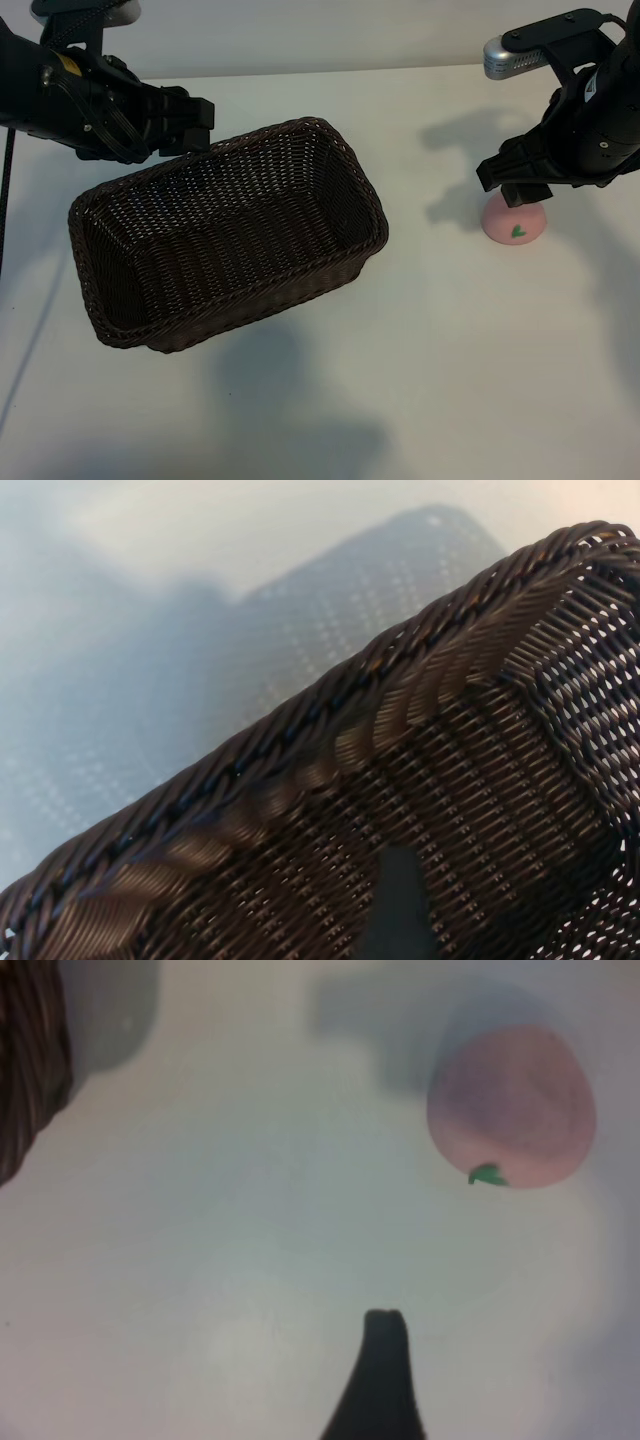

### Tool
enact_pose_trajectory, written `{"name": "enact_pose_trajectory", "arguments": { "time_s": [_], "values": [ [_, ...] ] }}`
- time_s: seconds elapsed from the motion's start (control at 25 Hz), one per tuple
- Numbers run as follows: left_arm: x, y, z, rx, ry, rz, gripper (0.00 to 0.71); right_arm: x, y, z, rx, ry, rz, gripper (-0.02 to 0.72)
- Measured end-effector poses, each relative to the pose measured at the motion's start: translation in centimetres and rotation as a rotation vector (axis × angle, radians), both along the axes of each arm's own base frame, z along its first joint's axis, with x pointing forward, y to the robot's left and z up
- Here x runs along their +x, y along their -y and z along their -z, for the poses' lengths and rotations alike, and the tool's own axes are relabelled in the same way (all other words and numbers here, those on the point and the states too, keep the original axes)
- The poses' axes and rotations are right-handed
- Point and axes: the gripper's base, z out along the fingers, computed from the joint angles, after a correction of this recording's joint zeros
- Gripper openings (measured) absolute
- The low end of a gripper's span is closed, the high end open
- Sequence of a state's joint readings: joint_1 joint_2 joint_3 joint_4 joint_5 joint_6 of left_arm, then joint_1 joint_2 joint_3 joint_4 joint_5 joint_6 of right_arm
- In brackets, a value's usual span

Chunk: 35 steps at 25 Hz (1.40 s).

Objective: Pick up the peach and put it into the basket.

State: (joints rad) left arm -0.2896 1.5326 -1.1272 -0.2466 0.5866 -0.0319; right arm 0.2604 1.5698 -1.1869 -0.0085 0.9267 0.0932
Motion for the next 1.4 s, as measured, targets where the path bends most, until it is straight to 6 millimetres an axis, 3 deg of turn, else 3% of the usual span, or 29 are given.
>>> {"name": "enact_pose_trajectory", "arguments": {
  "time_s": [0.76, 1.2, 1.4],
  "values": [
    [0.03, -0.01, -0.01, 0.001, 0.004, 0.000, 0.588, 0.07, -0.02, -0.03, 0.002, 0.008, 0.000, 0.481],
    [0.13, 0.01, -0.08, -0.006, 0.015, -0.007, 0.588, 0.09, -0.02, -0.03, 0.003, 0.011, 0.000, 0.378],
    [-0.15, -0.53, 0.17, -0.014, -0.058, -0.104, 0.588, 0.18, -0.05, -0.07, 0.006, 0.021, 0.000, 0.330]
  ]
}}
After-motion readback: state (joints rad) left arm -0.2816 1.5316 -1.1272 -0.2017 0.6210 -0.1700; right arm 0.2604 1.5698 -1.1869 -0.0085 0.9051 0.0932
